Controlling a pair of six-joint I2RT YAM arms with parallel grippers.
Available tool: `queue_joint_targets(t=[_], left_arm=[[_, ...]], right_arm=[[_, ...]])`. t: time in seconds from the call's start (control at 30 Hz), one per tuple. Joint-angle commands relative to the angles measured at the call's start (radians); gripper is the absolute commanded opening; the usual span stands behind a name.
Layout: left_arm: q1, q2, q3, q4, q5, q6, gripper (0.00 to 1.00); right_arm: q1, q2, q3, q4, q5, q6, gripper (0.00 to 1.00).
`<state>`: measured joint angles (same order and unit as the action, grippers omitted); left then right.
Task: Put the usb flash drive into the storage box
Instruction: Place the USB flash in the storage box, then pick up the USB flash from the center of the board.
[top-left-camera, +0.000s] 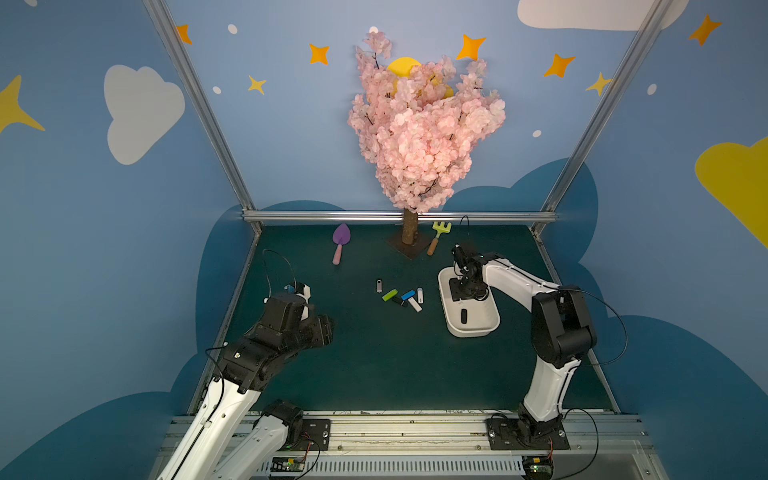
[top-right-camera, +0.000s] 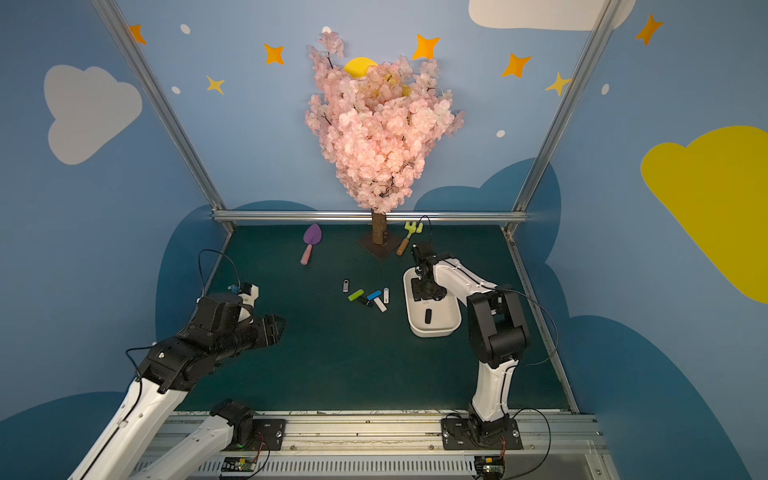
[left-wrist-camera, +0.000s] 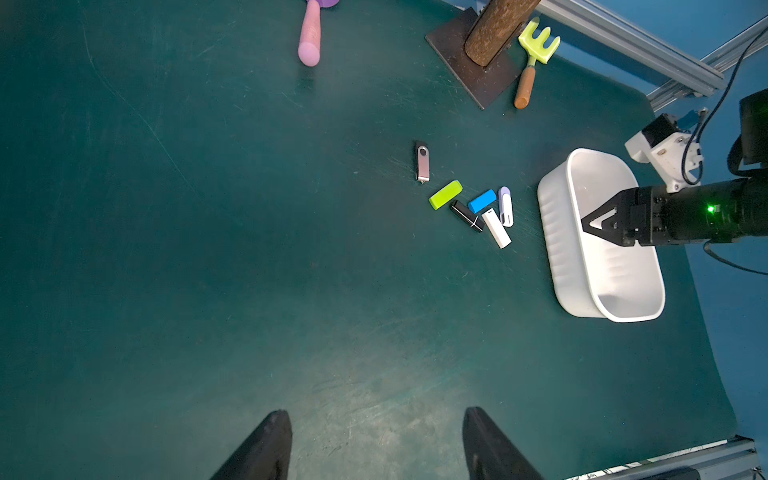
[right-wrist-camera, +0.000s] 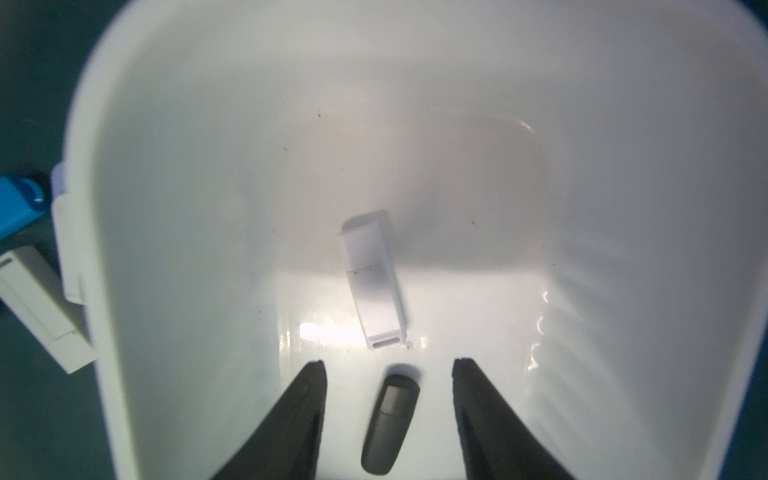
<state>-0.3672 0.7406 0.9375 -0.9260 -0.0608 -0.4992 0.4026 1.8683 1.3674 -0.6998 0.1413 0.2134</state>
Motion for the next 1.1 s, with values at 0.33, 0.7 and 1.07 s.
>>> queue_joint_targets(t=[0.33, 0.7, 1.07], left_arm=[[0.008, 0.194, 0.016, 0.037, 0.040, -0.064, 0.69], [-0.057, 0.899, 0.338, 0.184, 0.121, -0.096, 0.59], [-0.064, 1.485, 0.996, -0.036, 0.068, 0.055, 0.56]], right_arm=[[0.195, -0.558, -0.396, 0.279, 0.049, 0.054, 0.51], [0.199, -0.699, -0.557, 0.414, 0.156, 0.090, 0.50], [0.199, -0.717, -0.565, 0.418, 0.170, 0.092, 0.50]])
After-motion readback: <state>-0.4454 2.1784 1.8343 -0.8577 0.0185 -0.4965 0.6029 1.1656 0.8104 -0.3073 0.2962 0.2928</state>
